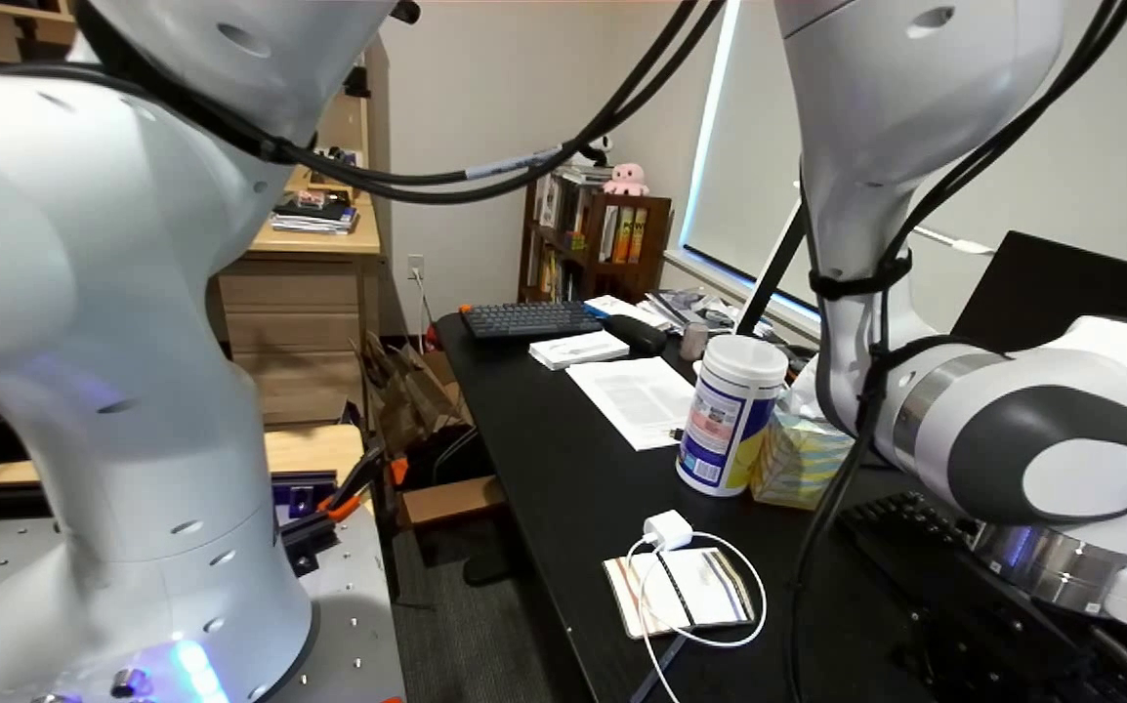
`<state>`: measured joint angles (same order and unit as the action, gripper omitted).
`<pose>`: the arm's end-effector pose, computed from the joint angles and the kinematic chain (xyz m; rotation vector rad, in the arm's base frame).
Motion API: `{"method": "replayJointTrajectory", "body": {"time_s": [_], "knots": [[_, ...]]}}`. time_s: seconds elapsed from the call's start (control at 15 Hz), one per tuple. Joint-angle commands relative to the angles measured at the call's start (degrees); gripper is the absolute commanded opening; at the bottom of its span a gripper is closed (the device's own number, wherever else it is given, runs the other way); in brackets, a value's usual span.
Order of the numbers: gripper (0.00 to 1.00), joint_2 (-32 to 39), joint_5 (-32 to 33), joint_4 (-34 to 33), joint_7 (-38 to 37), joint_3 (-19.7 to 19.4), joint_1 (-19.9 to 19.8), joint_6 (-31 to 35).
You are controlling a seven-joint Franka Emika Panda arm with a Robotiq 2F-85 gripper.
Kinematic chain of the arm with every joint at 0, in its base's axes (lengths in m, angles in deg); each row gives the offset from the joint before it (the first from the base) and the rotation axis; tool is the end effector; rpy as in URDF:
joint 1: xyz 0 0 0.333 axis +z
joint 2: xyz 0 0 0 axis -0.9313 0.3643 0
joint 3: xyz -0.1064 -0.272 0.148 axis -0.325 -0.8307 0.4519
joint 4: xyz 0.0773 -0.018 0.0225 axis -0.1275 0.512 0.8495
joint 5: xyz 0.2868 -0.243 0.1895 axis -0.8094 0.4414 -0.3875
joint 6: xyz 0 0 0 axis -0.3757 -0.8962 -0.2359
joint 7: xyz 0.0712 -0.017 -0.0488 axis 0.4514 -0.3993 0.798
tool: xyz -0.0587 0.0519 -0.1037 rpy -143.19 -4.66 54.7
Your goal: Move the black cable on the right side of the desk to the left
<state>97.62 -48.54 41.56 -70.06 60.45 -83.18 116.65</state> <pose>0.5537 -0.2771 0.1158 2.9693 -0.4298 -0.0849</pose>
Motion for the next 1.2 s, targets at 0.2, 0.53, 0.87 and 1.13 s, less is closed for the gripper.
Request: {"method": "replayJointTrajectory", "body": {"time_s": [0.2,0.53,0.87,1.13], "knots": [[0.04,-0.8,0.1,0.5,0.5,0.1,-0.4,-0.1],[0.04,-7.1,5.8,7.8,-2.1,-3.3,4.6,1.8],[0.04,-17.0,18.2,19.9,-6.1,-7.3,11.7,5.1],[0.04,-23.2,24.2,28.7,-9.4,-5.5,14.2,5.9]]}}
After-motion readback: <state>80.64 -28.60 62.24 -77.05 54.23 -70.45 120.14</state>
